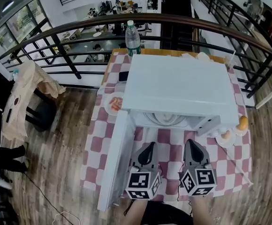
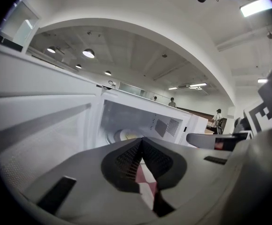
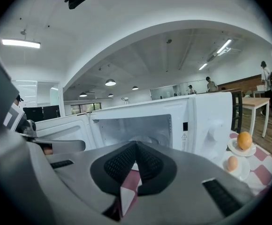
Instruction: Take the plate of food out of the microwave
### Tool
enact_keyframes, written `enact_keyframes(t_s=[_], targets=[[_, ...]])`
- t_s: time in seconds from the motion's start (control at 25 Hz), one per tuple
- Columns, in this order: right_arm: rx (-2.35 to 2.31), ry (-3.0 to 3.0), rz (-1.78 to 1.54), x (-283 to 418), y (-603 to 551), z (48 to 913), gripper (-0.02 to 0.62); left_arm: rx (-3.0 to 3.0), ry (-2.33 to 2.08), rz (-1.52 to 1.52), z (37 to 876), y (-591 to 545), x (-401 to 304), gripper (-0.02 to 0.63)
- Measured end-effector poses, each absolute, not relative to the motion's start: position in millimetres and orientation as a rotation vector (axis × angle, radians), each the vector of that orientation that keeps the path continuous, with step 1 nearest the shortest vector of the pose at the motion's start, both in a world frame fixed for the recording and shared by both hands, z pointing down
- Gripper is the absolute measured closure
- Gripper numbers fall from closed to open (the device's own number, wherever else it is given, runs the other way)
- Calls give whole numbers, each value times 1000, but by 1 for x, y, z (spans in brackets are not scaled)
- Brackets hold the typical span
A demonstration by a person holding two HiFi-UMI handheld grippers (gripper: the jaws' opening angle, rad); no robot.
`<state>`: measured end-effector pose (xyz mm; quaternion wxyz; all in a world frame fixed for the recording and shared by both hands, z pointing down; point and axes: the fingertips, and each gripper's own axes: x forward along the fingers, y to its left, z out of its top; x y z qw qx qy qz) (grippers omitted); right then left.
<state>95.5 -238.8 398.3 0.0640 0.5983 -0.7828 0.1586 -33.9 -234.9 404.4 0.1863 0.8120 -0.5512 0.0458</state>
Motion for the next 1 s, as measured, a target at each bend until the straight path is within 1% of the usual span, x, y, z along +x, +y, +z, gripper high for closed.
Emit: enact_keyframes(t_s=[0.4, 0.8, 1.0], targets=[[1802, -2354, 571, 82, -270, 420, 602, 2251, -1497, 145, 429, -258, -28, 601], [1839, -2346, 802, 84, -280, 442, 601, 2175, -1481, 125, 448, -266, -30, 604], [1835, -2349, 818, 85, -287, 445, 601, 2164, -1489, 136, 453, -268, -28, 604]])
